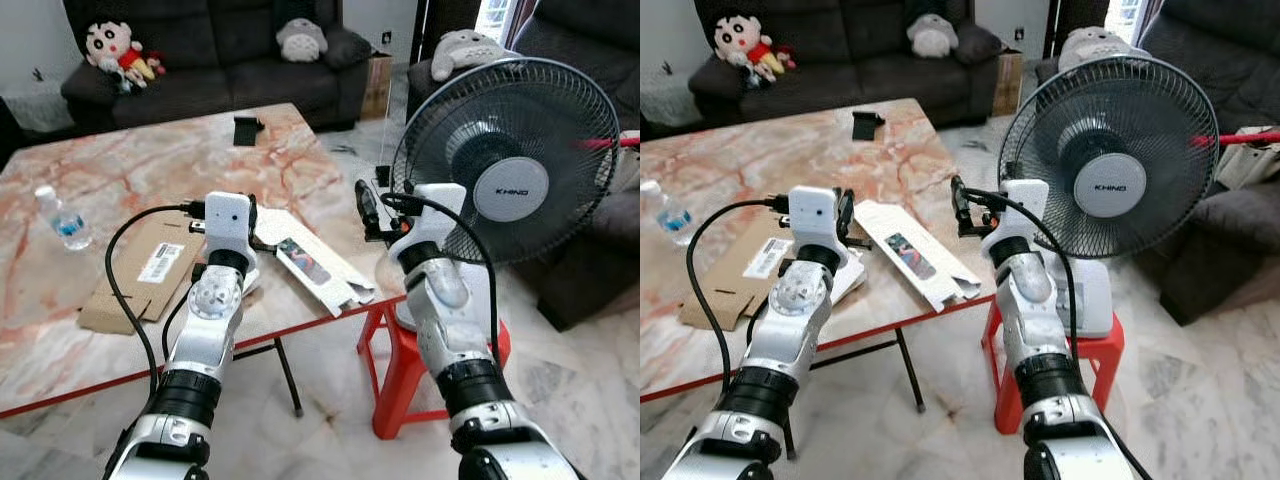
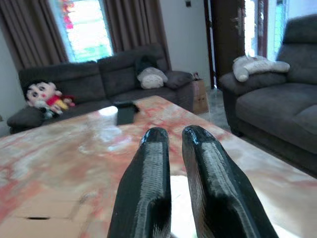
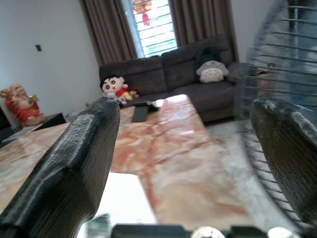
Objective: Picking trash to rubbish bin
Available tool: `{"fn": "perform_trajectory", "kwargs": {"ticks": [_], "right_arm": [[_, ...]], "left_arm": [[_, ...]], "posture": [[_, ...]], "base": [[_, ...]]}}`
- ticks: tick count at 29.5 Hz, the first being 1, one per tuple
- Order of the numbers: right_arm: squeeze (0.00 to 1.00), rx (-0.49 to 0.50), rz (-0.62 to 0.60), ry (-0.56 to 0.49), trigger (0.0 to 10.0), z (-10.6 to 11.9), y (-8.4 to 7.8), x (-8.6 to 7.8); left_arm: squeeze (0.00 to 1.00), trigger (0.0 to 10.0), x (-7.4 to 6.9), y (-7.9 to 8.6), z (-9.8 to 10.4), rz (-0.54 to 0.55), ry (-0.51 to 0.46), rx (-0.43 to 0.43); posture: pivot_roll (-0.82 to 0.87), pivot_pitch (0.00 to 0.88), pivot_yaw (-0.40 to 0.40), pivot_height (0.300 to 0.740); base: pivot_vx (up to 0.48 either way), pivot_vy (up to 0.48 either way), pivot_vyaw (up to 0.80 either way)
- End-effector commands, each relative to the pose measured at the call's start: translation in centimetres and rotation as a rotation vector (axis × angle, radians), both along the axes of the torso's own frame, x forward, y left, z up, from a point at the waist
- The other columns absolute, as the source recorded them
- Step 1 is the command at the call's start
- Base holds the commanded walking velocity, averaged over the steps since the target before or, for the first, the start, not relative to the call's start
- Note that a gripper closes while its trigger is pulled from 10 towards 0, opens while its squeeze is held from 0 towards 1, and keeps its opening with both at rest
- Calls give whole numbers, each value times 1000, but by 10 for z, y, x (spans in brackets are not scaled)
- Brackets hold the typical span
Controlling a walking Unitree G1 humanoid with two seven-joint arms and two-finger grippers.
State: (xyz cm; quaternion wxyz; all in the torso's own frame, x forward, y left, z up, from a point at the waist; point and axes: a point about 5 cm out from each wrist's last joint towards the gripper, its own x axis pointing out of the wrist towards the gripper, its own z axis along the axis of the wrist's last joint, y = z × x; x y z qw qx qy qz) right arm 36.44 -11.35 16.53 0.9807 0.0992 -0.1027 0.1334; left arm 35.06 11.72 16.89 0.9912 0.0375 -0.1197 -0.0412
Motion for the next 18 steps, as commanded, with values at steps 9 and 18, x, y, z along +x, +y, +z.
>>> {"fn": "perform_trajectory", "kwargs": {"ticks": [9,18], "right_arm": [[0,15,-2,1,10000,1,0,0],[0,15,5,6,10000,0,1,-2]], "left_arm": [[1000,10000,-2,-9,-12,-61,70,19],[1000,10000,-4,-11,-9,-74,63,0]], "posture": [[-8,29,37,740],[-8,42,32,740]], "base": [[0,0,0],[0,0,0]]}}
